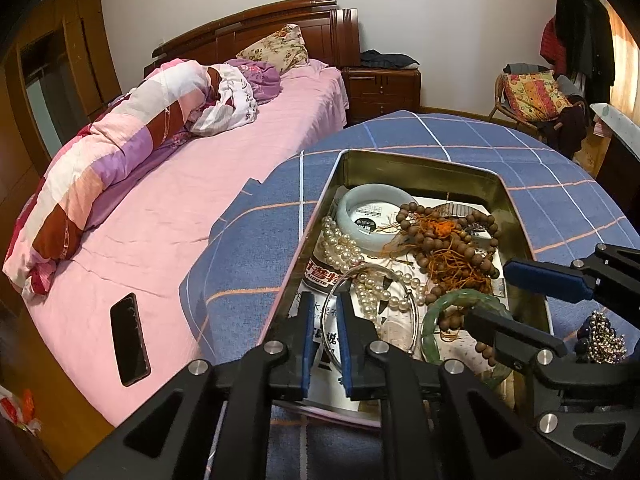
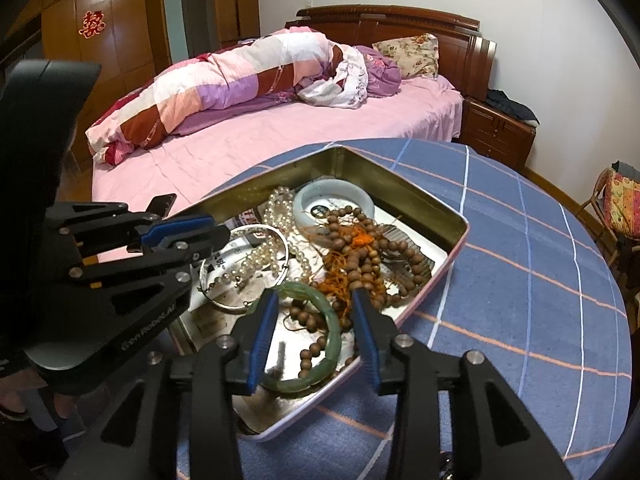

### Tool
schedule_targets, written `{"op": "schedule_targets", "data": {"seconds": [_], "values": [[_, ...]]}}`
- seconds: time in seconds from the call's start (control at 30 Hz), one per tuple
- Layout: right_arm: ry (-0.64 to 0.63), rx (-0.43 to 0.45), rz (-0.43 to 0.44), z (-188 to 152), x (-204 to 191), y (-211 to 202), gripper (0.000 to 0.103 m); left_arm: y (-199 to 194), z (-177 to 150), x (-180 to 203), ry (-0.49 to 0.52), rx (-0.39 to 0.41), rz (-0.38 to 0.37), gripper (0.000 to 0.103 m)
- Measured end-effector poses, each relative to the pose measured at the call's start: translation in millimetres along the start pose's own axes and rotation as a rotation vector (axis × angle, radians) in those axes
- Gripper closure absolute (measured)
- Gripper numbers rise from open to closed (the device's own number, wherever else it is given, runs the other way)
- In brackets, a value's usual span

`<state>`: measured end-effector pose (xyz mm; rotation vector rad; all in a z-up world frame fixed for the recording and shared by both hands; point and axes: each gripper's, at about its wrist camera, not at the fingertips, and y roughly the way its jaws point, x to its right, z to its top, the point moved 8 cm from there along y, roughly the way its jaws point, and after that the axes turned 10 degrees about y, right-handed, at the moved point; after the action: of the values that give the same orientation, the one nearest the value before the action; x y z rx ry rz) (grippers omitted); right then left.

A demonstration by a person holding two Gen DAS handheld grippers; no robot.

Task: Organize jewelry
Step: 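Lower both bangles into the pink tin and open both tools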

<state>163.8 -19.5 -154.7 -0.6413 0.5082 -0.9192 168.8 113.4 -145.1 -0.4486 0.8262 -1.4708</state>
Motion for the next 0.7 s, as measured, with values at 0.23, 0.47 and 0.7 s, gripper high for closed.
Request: {"op": "schedule_targets", "data": {"seconds": [0.23,0.47,0.7], "values": [[0.006,0.020,-0.001,4,4,-6,0.050,-2,0,5,0.003,0.005,-0.015,0.075],[0.013,0.033,-0.017,5,8,-13,0.042,-7,1,8,-0.011,0.004,-0.031,0.067],[0.045,0.051,-0.022,6,19,-24,0.034,-22,6,13,-0.003,0.036,-0.026,0.046]]}}
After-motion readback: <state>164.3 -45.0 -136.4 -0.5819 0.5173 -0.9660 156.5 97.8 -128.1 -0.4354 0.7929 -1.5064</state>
